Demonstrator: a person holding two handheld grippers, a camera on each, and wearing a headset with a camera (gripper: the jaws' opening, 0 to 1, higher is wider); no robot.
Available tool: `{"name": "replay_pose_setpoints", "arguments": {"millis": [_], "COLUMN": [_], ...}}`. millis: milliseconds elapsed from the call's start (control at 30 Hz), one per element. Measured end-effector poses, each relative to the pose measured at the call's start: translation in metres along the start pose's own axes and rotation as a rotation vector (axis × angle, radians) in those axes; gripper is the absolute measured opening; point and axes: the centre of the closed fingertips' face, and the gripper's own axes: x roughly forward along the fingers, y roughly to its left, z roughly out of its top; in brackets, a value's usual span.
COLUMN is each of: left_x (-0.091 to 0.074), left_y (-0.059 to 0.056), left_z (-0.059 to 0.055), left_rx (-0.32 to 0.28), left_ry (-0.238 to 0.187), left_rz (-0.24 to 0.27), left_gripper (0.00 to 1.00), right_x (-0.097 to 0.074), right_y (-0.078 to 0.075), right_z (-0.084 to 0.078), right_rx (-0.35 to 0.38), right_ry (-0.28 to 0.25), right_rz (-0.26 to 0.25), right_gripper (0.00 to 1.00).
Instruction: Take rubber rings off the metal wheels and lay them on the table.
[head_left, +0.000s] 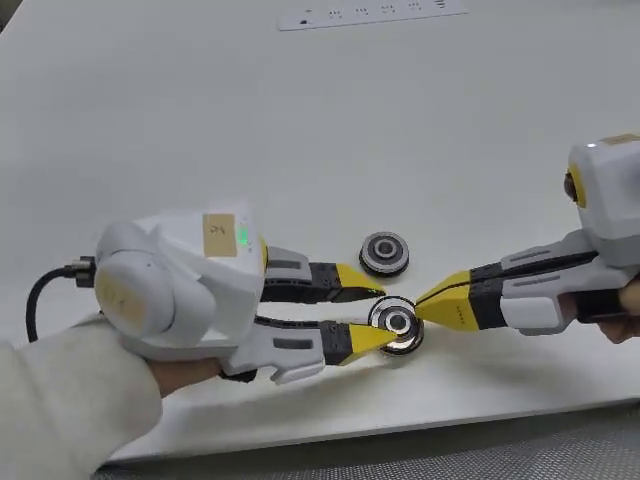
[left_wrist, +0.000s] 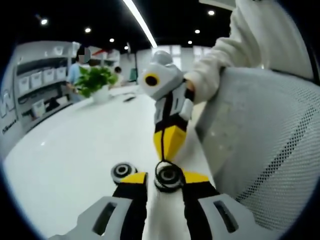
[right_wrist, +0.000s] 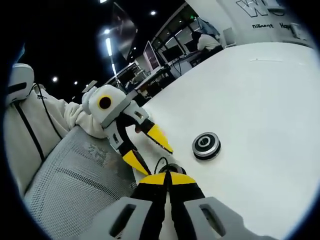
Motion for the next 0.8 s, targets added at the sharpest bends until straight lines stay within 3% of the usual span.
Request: {"name": "replay_pose_setpoints", "arguments": {"millis": [467, 667, 800], "left_x": [-0.053, -0.082, -0.102], "left_y": [0.016, 0.023, 0.021], "left_z": [0.024, 0.023, 0.02], "left_rx": [0.012, -0.011, -0.029], "left_ry": [-0.02, -0.015, -0.011], "left_rz": [0.076, 0.138, 0.173], "left_gripper": [0.59, 0.69, 0.75], "right_x": [-0.007, -0.011, -0.013], "right_y": [0.007, 0.01, 0.011], "right_z": [0.013, 0.02, 0.026], "right_rx": [-0.002, -0.01, -0.023], "right_ry": [-0.026, -0.038, -0.048], "right_rz": [-0.008, -0.018, -0.025], "right_gripper": [0.0, 0.0, 0.0]}}
